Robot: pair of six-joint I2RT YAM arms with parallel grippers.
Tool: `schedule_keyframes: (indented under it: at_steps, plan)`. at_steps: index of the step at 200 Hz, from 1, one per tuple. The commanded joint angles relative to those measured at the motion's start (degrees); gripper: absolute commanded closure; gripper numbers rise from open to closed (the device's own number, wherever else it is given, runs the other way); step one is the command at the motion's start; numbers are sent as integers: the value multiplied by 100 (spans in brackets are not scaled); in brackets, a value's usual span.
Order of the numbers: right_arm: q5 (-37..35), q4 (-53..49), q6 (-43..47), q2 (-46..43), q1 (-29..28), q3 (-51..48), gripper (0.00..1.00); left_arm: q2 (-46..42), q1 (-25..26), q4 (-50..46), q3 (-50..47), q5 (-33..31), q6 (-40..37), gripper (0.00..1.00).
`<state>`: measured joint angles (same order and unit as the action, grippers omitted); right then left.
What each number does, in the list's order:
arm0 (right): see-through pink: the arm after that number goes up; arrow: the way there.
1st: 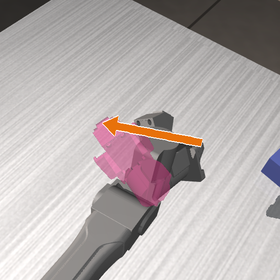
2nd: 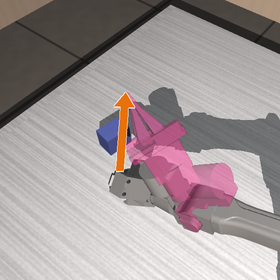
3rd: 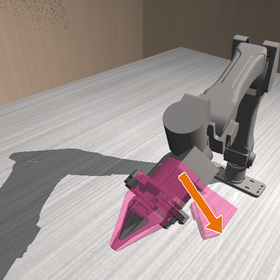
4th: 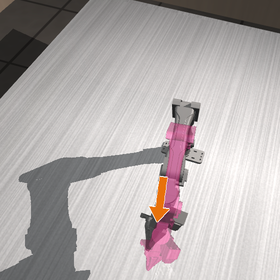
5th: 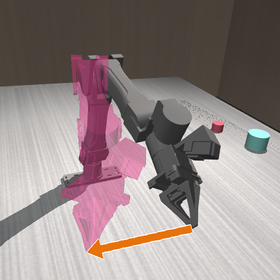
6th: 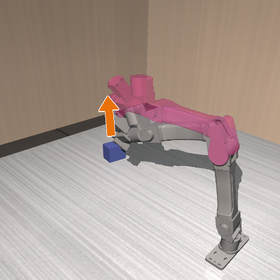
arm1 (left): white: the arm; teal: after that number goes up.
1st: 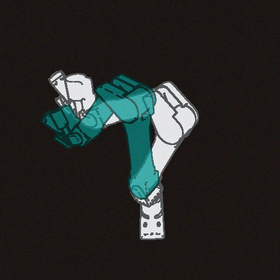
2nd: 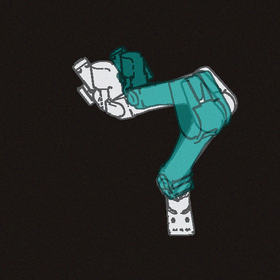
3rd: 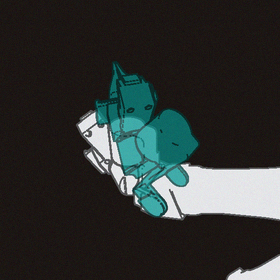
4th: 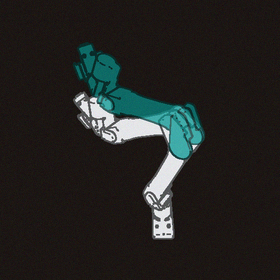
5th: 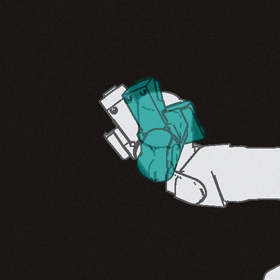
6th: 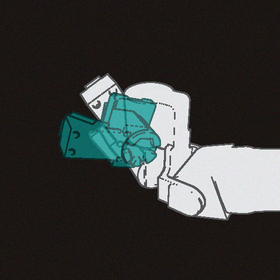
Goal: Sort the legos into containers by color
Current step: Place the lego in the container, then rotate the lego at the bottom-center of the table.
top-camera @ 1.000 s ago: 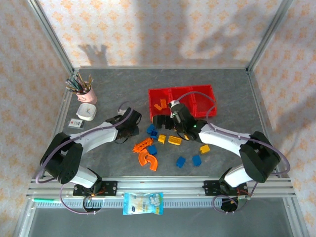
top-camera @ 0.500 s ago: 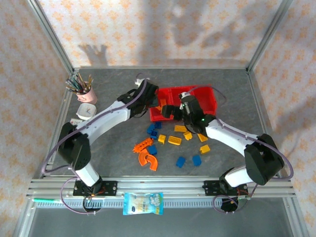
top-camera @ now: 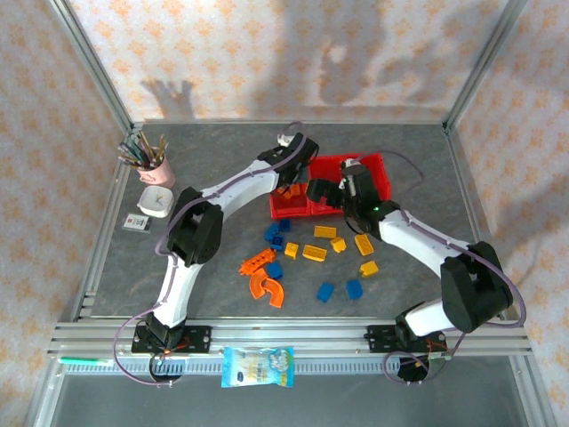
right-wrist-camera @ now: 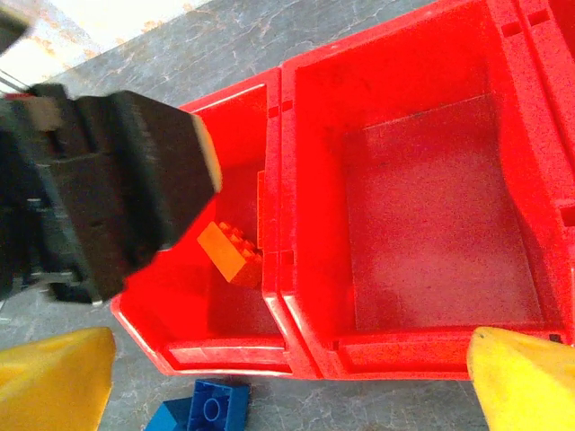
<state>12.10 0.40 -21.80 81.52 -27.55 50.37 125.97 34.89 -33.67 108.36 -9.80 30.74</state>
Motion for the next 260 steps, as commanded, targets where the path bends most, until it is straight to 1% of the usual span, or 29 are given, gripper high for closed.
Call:
schedule_keyframes:
  at_steps: [1,17,36,61,78,98,134,186,219,243,260]
  plan:
    - [-187,-162,103,-214,12,76,0,178,0,-463,311,-240,-130,61]
    - [-225,-222,132,-257,13,128,0,252,0,-538,417,-267,-147,55]
    - [-207,-273,173,-324,13,184,0,223,0,-553,502,-243,-178,52]
    - [-190,-395,299,-440,13,253,0,44,0,-626,520,-216,-225,50]
    - [-64,-478,408,-549,13,263,0,-275,13,-652,356,-74,-259,50]
    - [108,-590,471,-626,-4,230,0,-964,19,-321,-381,96,-315,50]
    - [196,-771,523,-719,-260,85,0,-2467,28,201,-2129,316,-323,50]
    - [195,-835,391,-759,-787,-187,0,-4099,135,143,-4200,389,-250,49]
    - [183,-730,110,-793,-1009,-458,0,-4632,434,295,-5144,564,-176,48]
    - [204,-588,-104,-880,-1167,-695,0,-4670,712,586,-5557,800,-208,45]
    - [148,-552,-215,-965,-1200,-850,1,-4534,895,750,-5687,922,-306,41]
